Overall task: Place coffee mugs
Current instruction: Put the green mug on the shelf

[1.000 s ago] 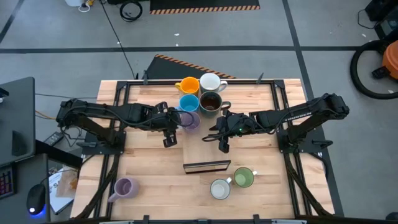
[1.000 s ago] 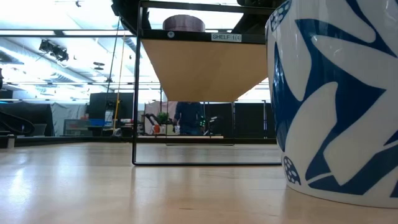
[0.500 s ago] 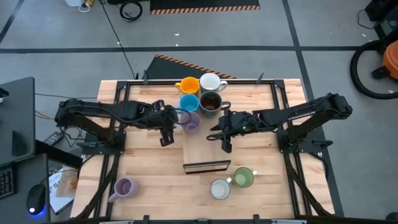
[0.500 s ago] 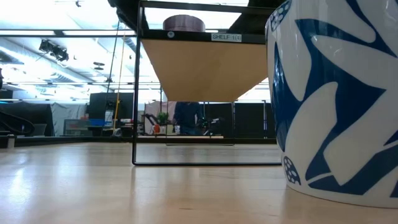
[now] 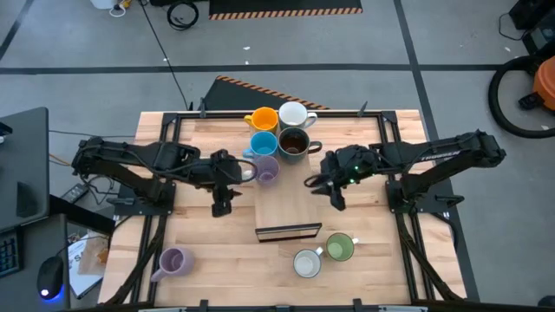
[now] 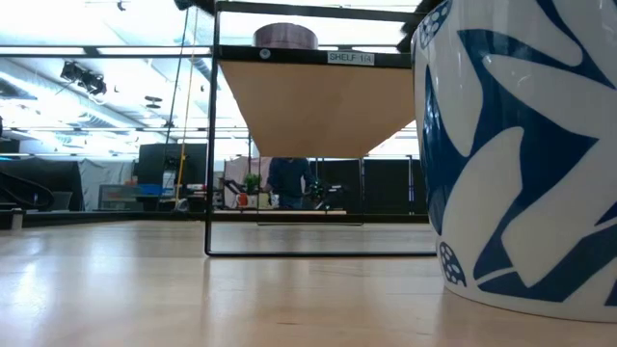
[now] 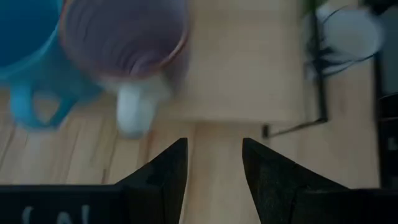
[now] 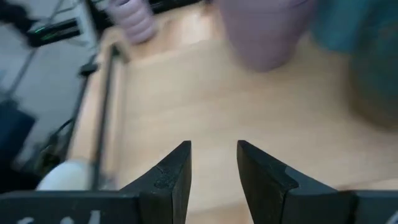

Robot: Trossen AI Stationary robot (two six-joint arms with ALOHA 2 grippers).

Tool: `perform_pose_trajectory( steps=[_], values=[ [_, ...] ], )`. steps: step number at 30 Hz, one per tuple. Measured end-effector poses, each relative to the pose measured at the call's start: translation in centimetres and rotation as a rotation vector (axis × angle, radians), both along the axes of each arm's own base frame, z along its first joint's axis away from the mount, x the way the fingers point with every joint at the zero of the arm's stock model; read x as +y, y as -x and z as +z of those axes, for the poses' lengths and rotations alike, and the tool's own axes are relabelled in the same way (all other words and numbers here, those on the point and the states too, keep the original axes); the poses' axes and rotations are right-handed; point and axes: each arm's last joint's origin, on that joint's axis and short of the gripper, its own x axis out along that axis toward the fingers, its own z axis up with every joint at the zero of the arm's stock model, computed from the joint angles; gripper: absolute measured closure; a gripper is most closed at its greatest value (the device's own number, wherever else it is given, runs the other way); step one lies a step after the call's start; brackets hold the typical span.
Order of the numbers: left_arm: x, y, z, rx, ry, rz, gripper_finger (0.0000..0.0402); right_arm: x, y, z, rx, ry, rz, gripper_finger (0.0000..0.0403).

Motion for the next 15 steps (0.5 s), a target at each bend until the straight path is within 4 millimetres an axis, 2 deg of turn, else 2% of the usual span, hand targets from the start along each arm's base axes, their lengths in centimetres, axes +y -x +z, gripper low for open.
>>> perform_pose_trajectory(
  steps=[6,15],
  values=[
    [-0.8,-0.4,0.5,-0.078,-0.016,-0.004,0.0241,1.9,1.4,0.3,0.074,-0.071,0.124,0.0268],
    [-0.4,-0.5,0.9,-0.144,-0.052,0.118,0.0241,5.2,2.6,2.3,0.198,-0.002,0.196,0.0268]
  ],
)
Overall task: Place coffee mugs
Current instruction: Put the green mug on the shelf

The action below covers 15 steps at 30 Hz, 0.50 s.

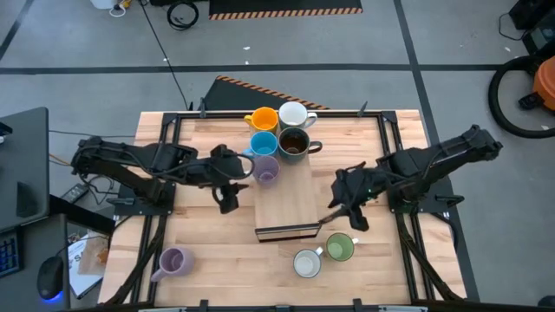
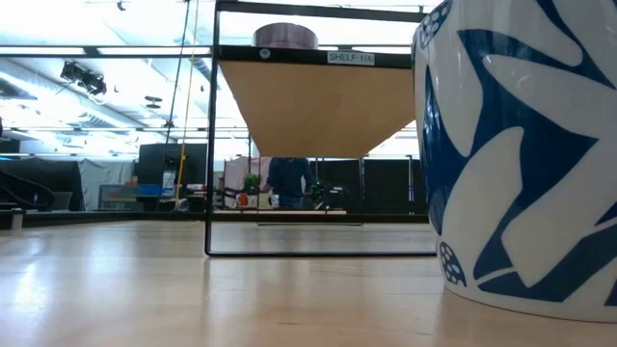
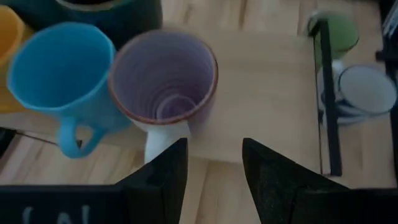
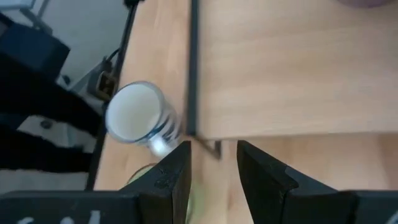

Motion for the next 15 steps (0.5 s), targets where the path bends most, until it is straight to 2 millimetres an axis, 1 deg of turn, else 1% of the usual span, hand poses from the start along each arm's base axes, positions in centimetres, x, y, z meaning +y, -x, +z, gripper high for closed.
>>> perform_pose_trajectory(
  steps=[6,10,15],
  values=[
    [0.1,-0.1,0.7,-0.069,-0.041,0.025,0.0241,3.0,-0.1,-0.6,0.107,-0.050,-0.005,0.0268],
    [0.3,0.6,1.2,-0.077,-0.090,-0.020,0.0241,5.3,-0.3,-1.6,0.217,-0.037,-0.069,0.0268],
    [0.5,2.2,2.3,-0.110,-0.089,-0.057,0.0241,8.3,-1.3,-2.9,0.337,-0.057,-0.103,0.0268]
  ],
)
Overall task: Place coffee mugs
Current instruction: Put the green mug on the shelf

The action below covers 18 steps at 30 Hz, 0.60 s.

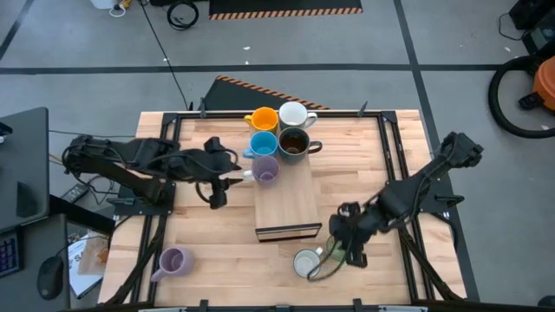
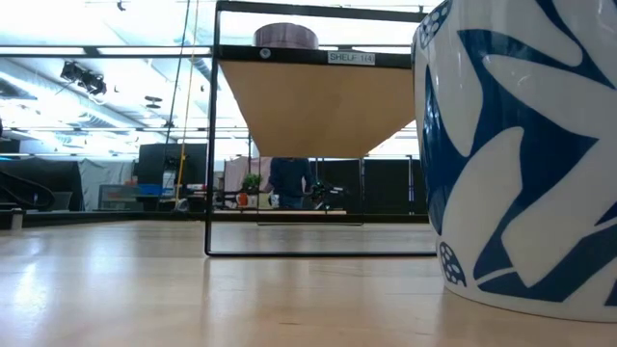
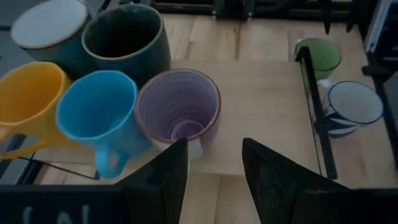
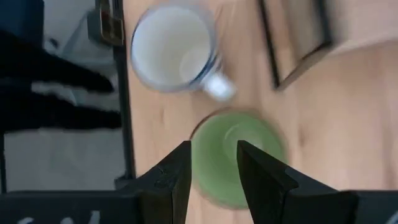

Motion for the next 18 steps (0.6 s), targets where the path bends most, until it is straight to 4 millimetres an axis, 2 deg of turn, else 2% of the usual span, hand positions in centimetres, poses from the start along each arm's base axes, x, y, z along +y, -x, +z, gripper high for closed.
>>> perform_pose_trajectory(
  steps=[9,14,18],
  values=[
    [0.8,3.6,2.4,-0.106,-0.042,-0.026,0.0241,3.9,-1.6,-2.2,0.207,0.112,0.044,0.0268],
    [1.2,4.9,3.0,-0.132,-0.057,-0.014,0.0241,5.6,-1.9,-3.6,0.241,0.116,0.104,0.0266],
    [1.3,5.6,3.0,-0.118,-0.057,-0.013,0.0241,6.4,-1.3,-3.7,0.221,0.138,0.140,0.0262]
  ],
)
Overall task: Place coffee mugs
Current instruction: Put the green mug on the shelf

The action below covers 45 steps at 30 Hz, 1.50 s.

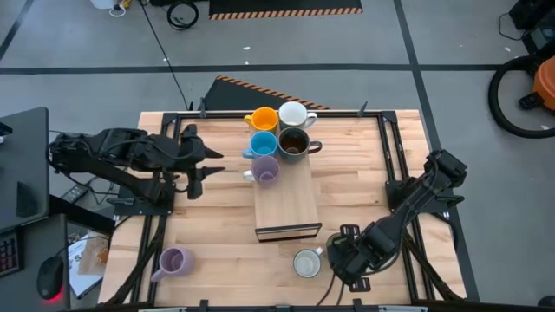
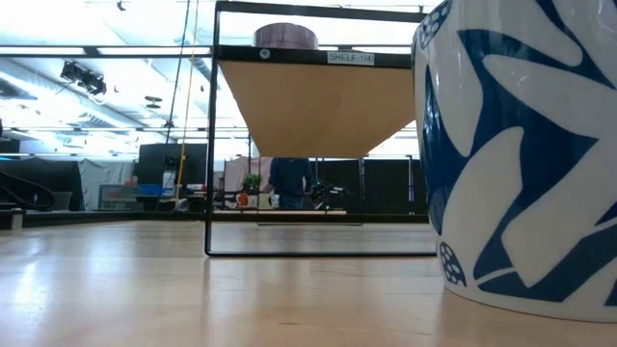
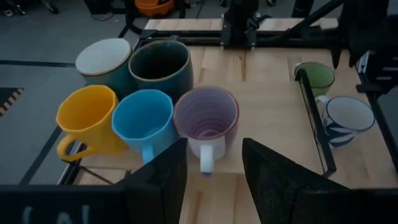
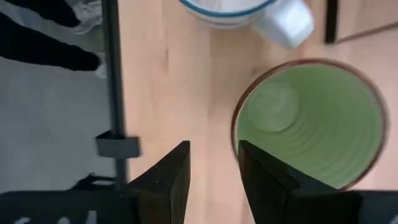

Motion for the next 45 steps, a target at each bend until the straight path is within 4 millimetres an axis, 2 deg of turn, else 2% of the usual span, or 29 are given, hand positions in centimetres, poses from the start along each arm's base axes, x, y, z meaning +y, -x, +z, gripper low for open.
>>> perform_pose_trajectory(
  steps=[6,9,18,23,27,32,36,39,45],
  values=[
    [0.0,0.2,-0.2,0.028,-0.002,0.002,0.0241,0.7,0.6,-0.4,-0.062,0.112,0.147,0.0260],
    [0.0,0.2,-0.3,0.033,-0.003,0.002,0.0241,1.0,0.8,-1.3,-0.044,0.188,0.194,0.0260],
    [0.0,0.2,-0.3,0.038,-0.002,0.002,0.0241,2.2,-0.1,-4.9,0.037,0.241,0.289,0.0266],
    [0.0,0.2,-0.3,0.038,-0.002,0.003,0.0241,2.5,-0.5,-6.2,0.069,0.244,0.288,0.0289],
    [0.0,0.2,-0.3,0.038,-0.002,0.002,0.0241,2.5,-0.6,-6.5,0.090,0.236,0.280,0.0323],
    [0.0,0.2,-0.3,0.037,0.000,0.001,0.0241,2.3,-0.6,-6.5,0.117,0.212,0.275,0.0372],
    [0.0,0.2,-0.3,0.037,0.004,0.002,0.0241,1.8,-0.5,-5.7,0.138,0.180,0.268,0.0379],
    [0.0,0.2,-0.3,0.037,0.004,0.002,0.0241,0.6,-0.2,-4.5,0.168,0.193,0.222,0.0379],
    [0.0,0.2,-0.3,0.038,0.001,0.000,0.0241,-3.0,0.4,-1.5,0.242,0.226,0.096,0.0375]
  ],
)
